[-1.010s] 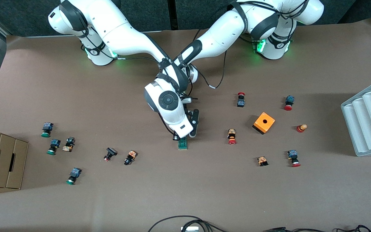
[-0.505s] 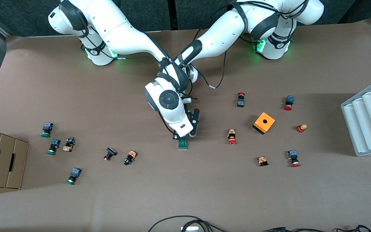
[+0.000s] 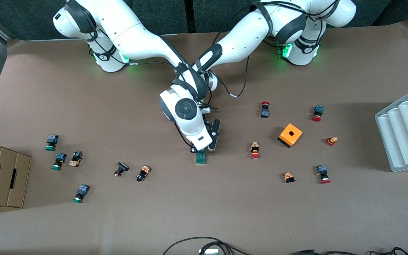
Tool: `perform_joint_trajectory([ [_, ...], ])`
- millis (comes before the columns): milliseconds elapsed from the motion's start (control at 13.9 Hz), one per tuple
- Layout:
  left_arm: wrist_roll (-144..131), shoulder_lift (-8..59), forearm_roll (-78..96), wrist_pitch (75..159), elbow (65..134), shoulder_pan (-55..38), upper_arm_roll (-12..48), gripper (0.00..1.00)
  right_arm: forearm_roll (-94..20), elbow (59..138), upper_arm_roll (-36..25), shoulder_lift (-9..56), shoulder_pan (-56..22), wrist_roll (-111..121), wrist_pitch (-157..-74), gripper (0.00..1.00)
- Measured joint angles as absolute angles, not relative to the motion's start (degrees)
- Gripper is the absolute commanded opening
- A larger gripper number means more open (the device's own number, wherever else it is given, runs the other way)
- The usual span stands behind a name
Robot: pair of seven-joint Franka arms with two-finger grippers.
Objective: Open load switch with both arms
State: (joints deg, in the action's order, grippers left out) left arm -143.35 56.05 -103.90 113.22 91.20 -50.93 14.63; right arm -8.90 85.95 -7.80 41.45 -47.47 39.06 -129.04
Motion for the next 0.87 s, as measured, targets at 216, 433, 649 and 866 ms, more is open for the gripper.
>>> perform_joint_trajectory([
  [216, -143.4, 56.0, -103.9, 113.2, 91.2, -50.9, 14.6, 0.17, -8.9, 86.4, -7.4, 41.4, -47.5, 38.3, -129.0, 0.26],
  [433, -143.4, 56.0, -103.9, 113.2, 91.2, -50.9, 14.6, 0.17, -8.9, 86.5, -7.3, 41.4, -47.6, 37.0, -129.0, 0.26],
  [649, -143.4, 56.0, -103.9, 113.2, 91.2, -50.9, 14.6, 0.17, -8.9, 86.6, -7.3, 41.4, -47.9, 36.4, -129.0, 0.26],
  [866, -143.4, 56.0, -103.9, 113.2, 91.2, -50.9, 14.6, 0.18, -8.9, 86.7, -7.2, 41.5, -47.9, 36.2, -129.0, 0.26],
])
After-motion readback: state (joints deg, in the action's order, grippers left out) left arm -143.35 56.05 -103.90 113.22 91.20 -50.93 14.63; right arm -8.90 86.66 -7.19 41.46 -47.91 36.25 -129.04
